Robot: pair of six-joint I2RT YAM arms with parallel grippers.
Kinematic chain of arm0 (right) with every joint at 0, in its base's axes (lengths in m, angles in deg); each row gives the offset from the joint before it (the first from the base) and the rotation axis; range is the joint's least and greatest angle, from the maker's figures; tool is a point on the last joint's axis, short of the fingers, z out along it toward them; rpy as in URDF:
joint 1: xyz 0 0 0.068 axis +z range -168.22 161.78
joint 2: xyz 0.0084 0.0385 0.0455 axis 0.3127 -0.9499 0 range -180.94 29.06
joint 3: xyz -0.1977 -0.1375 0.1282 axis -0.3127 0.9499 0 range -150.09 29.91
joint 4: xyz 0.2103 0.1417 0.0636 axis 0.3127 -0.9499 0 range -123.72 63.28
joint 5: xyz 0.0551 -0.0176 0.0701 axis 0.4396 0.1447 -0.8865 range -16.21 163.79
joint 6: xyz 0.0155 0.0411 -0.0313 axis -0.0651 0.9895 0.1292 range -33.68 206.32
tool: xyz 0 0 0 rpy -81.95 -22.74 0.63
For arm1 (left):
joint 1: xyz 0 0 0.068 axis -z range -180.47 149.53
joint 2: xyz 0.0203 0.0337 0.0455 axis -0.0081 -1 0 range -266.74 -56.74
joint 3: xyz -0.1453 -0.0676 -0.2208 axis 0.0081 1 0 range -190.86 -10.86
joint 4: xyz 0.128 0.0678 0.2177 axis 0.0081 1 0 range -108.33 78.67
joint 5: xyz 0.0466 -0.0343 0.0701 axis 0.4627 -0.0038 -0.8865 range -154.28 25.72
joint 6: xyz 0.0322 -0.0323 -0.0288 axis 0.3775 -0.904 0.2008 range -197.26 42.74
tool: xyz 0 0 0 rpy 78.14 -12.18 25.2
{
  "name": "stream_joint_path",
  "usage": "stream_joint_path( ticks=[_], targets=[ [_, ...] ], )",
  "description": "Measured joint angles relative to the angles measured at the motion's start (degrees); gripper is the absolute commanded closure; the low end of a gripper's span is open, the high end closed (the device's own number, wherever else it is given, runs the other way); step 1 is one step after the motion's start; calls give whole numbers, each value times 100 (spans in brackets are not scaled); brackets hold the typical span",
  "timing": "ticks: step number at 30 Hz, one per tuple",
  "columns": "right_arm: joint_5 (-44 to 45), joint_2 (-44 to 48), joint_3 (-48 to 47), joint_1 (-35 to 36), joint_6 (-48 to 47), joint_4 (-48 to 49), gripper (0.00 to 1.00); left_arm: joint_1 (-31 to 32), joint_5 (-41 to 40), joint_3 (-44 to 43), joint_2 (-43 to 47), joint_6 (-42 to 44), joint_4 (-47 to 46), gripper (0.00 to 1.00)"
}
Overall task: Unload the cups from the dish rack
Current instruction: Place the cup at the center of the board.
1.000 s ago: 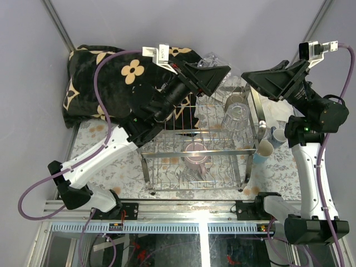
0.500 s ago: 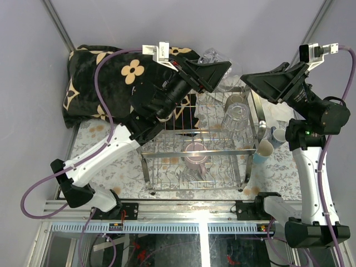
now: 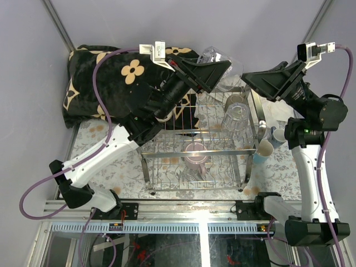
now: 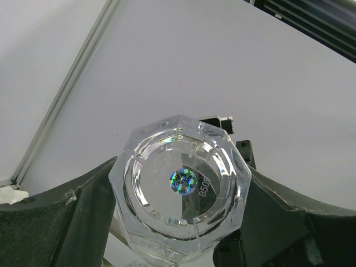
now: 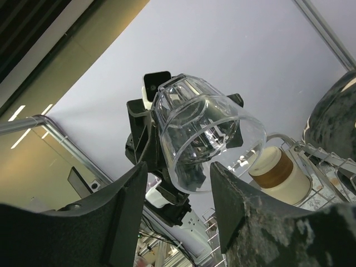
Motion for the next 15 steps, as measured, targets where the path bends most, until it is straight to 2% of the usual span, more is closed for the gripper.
stream_joint_path(
  ticks=[7,15],
  targets=[
    [92,-216,4,55,452,664,48,79,120,2,-81,-184,-225,100],
    [105,-372,26,160,754,1032,57,195,256,-52,-382,-393,-348,100]
  ],
)
